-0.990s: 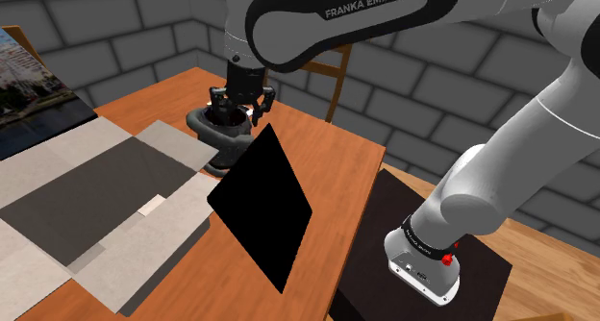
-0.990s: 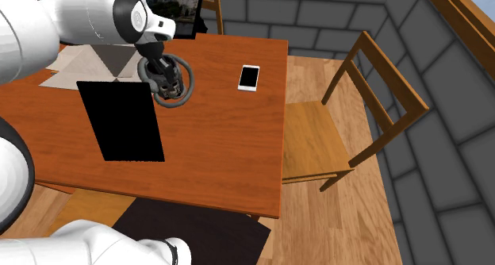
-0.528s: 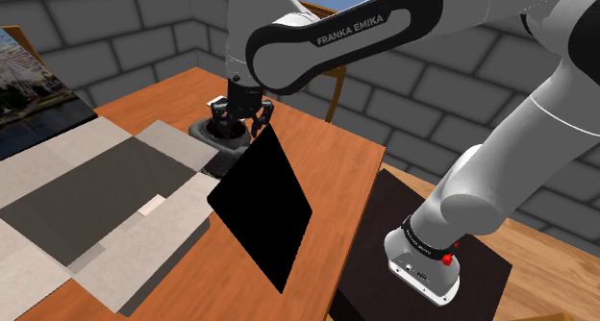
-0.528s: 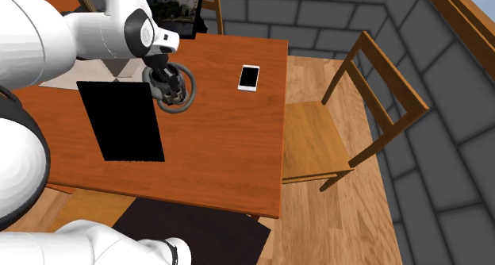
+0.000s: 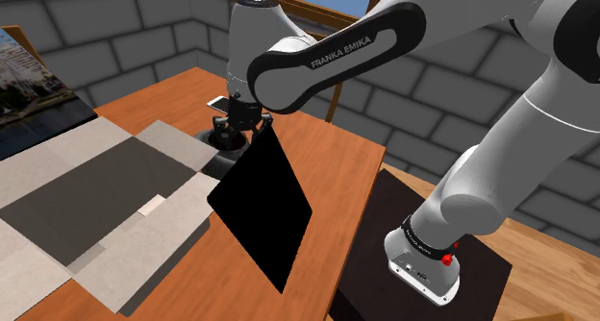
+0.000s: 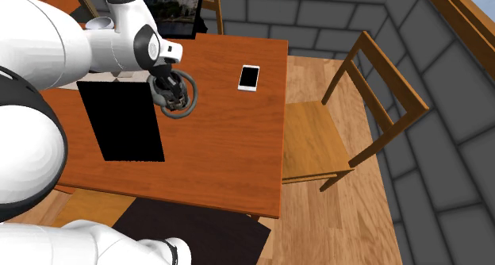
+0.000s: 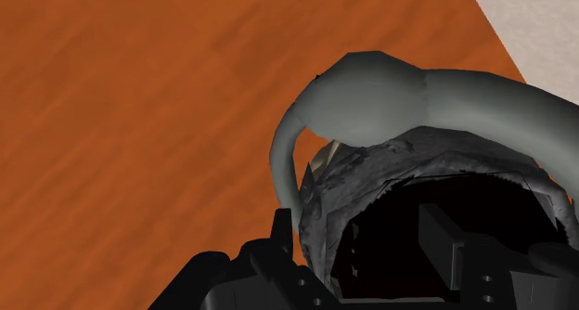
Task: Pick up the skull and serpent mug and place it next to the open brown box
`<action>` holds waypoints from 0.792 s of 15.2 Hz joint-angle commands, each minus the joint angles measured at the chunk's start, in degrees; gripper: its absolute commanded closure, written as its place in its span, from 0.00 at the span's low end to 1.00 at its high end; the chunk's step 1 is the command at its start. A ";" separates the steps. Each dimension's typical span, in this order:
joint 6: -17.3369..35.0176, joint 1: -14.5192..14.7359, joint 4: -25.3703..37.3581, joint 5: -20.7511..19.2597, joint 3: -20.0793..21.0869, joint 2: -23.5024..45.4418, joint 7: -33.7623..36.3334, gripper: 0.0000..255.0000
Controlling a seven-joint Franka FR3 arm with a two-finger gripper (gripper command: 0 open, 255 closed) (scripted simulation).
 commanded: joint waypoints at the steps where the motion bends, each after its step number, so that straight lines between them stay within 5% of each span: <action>1: 0.46 0.01 -0.19 -0.07 0.01 0.06 0.06 1.00; 6: 0.46 0.01 -0.19 -0.07 0.01 0.06 0.06 1.00; 7: 0.44 0.00 -0.15 -0.08 0.00 0.08 0.05 0.00; 12: 0.46 0.01 -0.19 -0.07 0.01 0.06 0.06 0.00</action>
